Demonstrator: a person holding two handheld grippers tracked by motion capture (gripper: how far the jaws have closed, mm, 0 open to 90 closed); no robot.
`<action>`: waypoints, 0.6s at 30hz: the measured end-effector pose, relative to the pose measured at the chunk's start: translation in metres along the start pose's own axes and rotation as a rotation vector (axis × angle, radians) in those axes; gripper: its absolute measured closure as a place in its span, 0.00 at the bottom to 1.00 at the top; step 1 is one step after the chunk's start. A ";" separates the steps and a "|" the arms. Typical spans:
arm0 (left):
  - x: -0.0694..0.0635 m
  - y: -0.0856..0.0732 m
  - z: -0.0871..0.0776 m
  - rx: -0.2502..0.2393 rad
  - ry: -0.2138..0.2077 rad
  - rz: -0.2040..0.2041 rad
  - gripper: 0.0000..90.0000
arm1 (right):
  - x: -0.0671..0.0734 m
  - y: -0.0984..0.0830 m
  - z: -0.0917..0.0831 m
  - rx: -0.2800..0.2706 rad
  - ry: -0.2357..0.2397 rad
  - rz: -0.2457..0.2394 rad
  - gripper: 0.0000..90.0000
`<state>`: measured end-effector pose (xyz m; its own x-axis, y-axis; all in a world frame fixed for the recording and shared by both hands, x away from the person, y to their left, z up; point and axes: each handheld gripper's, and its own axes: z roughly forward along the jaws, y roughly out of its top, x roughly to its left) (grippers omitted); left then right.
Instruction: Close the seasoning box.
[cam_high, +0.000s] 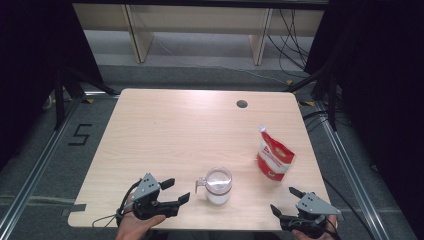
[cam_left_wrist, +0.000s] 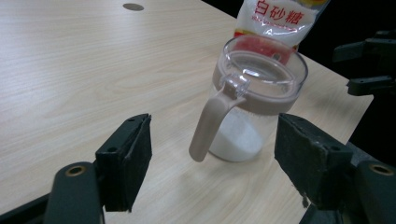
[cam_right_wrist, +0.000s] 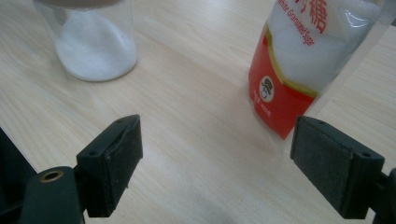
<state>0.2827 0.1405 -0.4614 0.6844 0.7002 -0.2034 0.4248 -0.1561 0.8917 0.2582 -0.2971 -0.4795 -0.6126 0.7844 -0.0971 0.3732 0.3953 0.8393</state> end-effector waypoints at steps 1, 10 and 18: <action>0.001 -0.001 0.001 -0.003 -0.007 0.007 0.29 | 0.000 0.000 0.001 -0.003 0.009 -0.013 0.20; -0.002 -0.015 0.002 0.050 0.015 0.029 0.26 | 0.001 -0.001 0.001 0.021 0.028 0.014 0.19; -0.007 -0.025 0.005 0.110 0.016 0.071 0.23 | 0.000 -0.003 0.002 0.055 0.045 0.064 0.18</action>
<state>0.2704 0.1356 -0.4844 0.7057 0.6958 -0.1337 0.4384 -0.2805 0.8539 0.2579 -0.2974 -0.4832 -0.6168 0.7869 -0.0186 0.4494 0.3714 0.8124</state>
